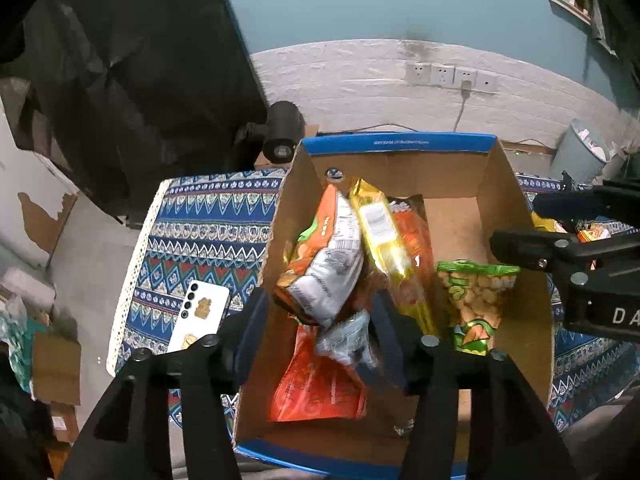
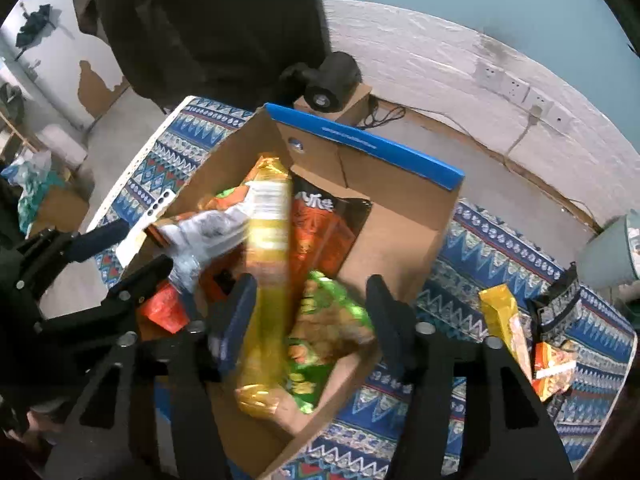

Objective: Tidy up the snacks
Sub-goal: 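Carry the silver packet and gold bag over the box and release them inside, then move both open tools back over the remaining snacks on the tablecloth, then grasp the yellow snack bar with the left tool while the right tool grasps the black packet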

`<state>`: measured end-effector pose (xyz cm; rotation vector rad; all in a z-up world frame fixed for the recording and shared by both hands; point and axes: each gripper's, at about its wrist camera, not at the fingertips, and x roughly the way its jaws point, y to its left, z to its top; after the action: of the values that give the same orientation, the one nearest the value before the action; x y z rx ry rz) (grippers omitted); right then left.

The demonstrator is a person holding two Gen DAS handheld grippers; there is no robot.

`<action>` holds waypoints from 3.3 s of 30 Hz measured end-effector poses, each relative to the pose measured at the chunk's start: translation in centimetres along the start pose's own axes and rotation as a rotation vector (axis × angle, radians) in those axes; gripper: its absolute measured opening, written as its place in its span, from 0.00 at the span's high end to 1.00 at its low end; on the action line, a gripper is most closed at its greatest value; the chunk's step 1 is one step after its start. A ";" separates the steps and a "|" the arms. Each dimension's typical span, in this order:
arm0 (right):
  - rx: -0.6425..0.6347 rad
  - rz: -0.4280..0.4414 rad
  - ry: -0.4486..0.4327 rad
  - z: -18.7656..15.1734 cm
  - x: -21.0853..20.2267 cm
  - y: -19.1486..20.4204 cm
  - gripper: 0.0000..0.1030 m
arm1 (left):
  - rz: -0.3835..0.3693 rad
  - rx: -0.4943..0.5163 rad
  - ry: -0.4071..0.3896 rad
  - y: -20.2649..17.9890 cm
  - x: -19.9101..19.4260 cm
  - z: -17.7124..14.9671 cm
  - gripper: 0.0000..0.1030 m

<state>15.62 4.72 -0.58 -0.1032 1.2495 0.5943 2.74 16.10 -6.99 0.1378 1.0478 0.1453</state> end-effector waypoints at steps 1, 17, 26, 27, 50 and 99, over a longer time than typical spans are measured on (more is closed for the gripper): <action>0.000 -0.004 -0.004 0.0 -0.2 -0.2 0.37 | 0.002 0.007 -0.008 -0.2 -0.2 0.0 0.39; 0.092 -0.095 -0.030 -3.7 -3.8 -7.8 0.30 | -0.082 0.094 -0.033 -6.7 -2.7 1.0 0.32; 0.151 -0.138 -0.021 -6.7 -5.2 -12.2 0.28 | -0.111 0.162 -0.016 -11.6 -2.4 1.2 0.32; 0.155 -0.142 -0.020 -7.0 -5.4 -12.6 0.28 | -0.108 0.172 -0.017 -12.1 -2.4 1.2 0.32; 0.252 -0.235 0.070 -14.1 -4.8 -22.5 0.27 | -0.120 0.379 0.035 -24.4 0.6 1.0 0.28; 0.421 -0.270 0.218 -20.2 0.8 -27.6 0.25 | -0.337 0.111 0.335 -28.1 8.4 2.8 0.23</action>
<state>11.52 -26.14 -14.74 0.0171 1.5182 0.0802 10.83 -10.07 -17.87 0.0351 1.3981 -0.2027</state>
